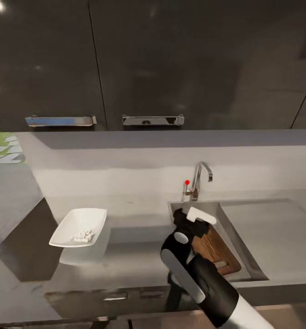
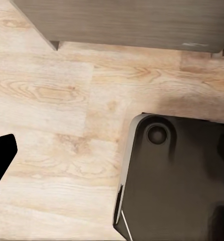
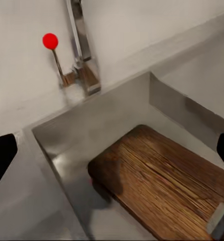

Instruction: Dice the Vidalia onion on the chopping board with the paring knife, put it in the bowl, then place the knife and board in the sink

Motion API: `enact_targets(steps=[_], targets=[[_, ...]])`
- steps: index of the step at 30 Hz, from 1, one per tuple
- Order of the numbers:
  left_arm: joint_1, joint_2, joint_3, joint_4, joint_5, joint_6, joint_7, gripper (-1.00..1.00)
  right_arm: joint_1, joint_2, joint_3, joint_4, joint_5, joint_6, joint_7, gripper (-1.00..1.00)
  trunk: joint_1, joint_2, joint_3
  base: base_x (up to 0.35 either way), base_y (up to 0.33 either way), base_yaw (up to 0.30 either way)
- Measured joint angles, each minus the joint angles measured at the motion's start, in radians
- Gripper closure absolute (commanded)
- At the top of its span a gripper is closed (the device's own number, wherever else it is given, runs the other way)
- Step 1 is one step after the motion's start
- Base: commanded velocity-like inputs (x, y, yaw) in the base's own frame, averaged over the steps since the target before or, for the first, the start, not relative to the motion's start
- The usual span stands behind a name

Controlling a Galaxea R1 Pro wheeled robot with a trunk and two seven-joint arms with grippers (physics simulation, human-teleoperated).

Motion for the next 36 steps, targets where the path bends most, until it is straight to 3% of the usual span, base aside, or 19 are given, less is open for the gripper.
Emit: enact_targets(steps=[2, 5, 19, 22, 26, 28, 31, 36], targets=[[0.0, 0.0, 0.0, 0.0, 0.0, 0.001, 0.0, -1.0, 0.0, -0.037, 0.025, -0.02, -0.048, -0.001, 0.02, -1.0, 0.0, 0.0, 0.0, -0.333, 0.0, 0.0], [0.0, 0.0, 0.0, 0.0, 0.0, 0.001, 0.0, -1.0, 0.0, -0.053, 0.036, -0.03, -0.081, -0.002, 0.029, -1.0, 0.0, 0.0, 0.0, -0.335, 0.0, 0.0], [0.0, 0.0, 0.0, 0.0, 0.0, 0.001, 0.0, -1.0, 0.0, -0.057, 0.039, -0.034, -0.09, -0.001, 0.031, -1.0, 0.0, 0.0, 0.0, -0.336, 0.0, 0.0], [0.0, 0.0, 0.0, 0.0, 0.0, 0.001, 0.0, -1.0, 0.001, -0.079, 0.039, -0.033, -0.091, -0.003, 0.04, -1.0, 0.0, 0.0, 0.0, -0.335, 0.0, 0.0], [0.0, 0.0, 0.0, 0.0, 0.0, 0.001, 0.0, -1.0, 0.004, -0.125, 0.055, -0.033, -0.092, -0.026, 0.114, -1.0, 0.0, 0.0, 0.0, -0.336, 0.0, 0.0], [0.0, 0.0, 0.0, 0.0, 0.0, 0.001, 0.0, -1.0, 0.005, -0.149, 0.081, -0.033, -0.092, -0.073, 0.129, -1.0, 0.0, 0.0, 0.0, -0.335, 0.0, 0.0], [0.0, 0.0, 0.0, 0.0, 0.0, 0.001, 0.0, -1.0, 0.005, -0.175, 0.157, -0.033, -0.093, -0.12, 0.132, -1.0, 0.0, 0.0, 0.0, -0.336, 0.0, 0.0], [0.0, 0.0, 0.0, 0.0, 0.0, 0.001, 0.0, -1.0, 0.005, -0.218, 0.212, -0.033, -0.093, -0.187, 0.132, -1.0, 0.0, 0.0, 0.0, -0.336, 0.0, 0.0]])
